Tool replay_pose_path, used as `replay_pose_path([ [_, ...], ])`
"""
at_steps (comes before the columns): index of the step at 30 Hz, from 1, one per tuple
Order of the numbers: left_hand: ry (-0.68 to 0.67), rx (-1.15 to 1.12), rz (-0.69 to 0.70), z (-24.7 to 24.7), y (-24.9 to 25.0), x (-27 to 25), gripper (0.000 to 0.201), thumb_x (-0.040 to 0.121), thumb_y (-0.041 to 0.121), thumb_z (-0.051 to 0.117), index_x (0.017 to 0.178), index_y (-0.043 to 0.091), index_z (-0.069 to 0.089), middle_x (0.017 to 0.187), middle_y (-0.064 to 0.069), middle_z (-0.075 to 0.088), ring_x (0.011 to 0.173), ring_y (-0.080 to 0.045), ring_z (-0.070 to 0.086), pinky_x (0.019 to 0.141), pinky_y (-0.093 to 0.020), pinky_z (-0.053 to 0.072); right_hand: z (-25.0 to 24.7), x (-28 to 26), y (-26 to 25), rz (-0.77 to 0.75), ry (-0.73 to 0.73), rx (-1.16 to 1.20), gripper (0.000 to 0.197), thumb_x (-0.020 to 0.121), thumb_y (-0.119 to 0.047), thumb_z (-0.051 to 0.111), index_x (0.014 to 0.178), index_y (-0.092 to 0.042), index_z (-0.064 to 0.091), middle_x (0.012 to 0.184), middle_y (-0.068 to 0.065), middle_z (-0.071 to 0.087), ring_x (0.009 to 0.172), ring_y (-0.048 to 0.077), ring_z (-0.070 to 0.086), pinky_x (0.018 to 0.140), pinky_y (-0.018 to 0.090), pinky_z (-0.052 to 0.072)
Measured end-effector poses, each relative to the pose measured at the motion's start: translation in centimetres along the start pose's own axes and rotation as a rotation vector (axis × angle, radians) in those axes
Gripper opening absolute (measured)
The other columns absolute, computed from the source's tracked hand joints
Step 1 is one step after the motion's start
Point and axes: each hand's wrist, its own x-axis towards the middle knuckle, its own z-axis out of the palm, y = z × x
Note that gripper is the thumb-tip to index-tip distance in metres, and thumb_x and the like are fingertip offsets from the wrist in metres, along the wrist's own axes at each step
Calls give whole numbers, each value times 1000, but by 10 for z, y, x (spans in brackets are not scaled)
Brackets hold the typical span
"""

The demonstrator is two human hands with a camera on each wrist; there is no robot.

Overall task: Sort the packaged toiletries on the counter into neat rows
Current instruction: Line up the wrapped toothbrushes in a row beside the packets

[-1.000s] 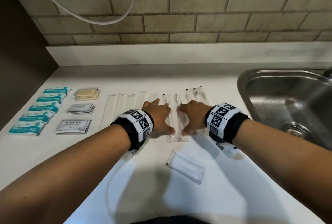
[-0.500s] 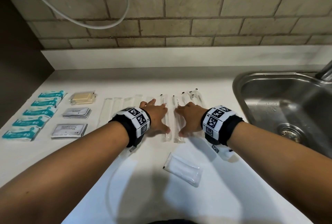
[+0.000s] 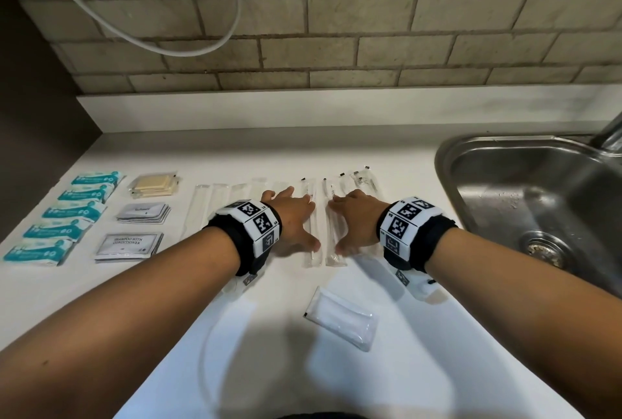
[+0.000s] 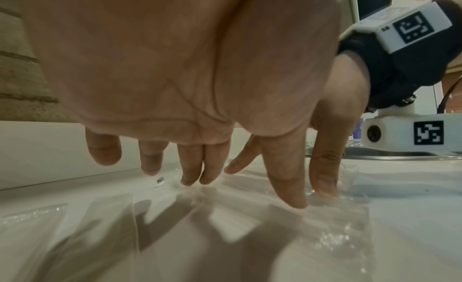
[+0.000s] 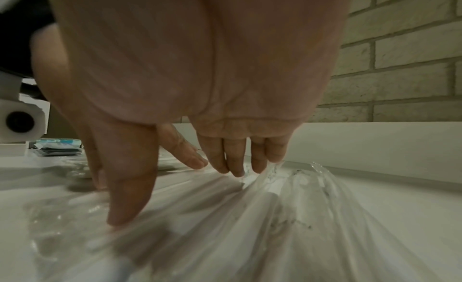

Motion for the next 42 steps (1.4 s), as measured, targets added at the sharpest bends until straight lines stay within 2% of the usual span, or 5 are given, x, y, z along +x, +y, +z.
replay_pose_path([
  [10, 187, -119, 56, -19, 42, 12, 63, 89, 55, 54, 146, 33, 40, 159, 9, 26, 150, -21, 9, 114, -43, 6, -14, -17, 52, 99, 198, 57, 55, 87, -37, 60, 139, -25, 46, 135, 3, 53, 127, 25, 41, 97, 37, 41],
  [19, 106, 26, 54, -2, 72, 12, 72, 84, 64, 50, 146, 31, 38, 161, 3, 22, 150, -28, 2, 115, -50, 1, 3, -22, 64, -26, 128, -74, 52, 81, -40, 63, 131, -30, 55, 140, -6, 51, 133, 25, 36, 108, 39, 29],
  [27, 174, -24, 37, 1, 77, 12, 59, 76, 60, 59, 127, 31, 56, 147, 7, 46, 149, -25, 11, 114, -49, 6, 10, -29, 73, -76, 135, -1, 41, 76, -39, 65, 116, -30, 64, 120, -5, 60, 117, 25, 48, 92, 36, 41],
  [34, 423, -330, -39, -38, 104, 34, 5, 86, 23, 59, 88, 21, 63, 102, -3, 67, 101, -25, 61, 81, -29, 47, -4, -26, 91, 76, 283, 269, 37, 90, -19, 56, 127, -19, 56, 127, 9, 51, 109, 28, 58, 91, 34, 47],
  [42, 316, -272, -150, -38, 133, 53, 24, 85, 25, 66, 70, 16, 49, 97, -10, 69, 90, -30, 67, 67, -28, 49, 7, -30, 95, 210, 189, 314, 36, 83, -16, 65, 119, -13, 63, 116, 8, 66, 104, 26, 64, 88, 31, 53],
])
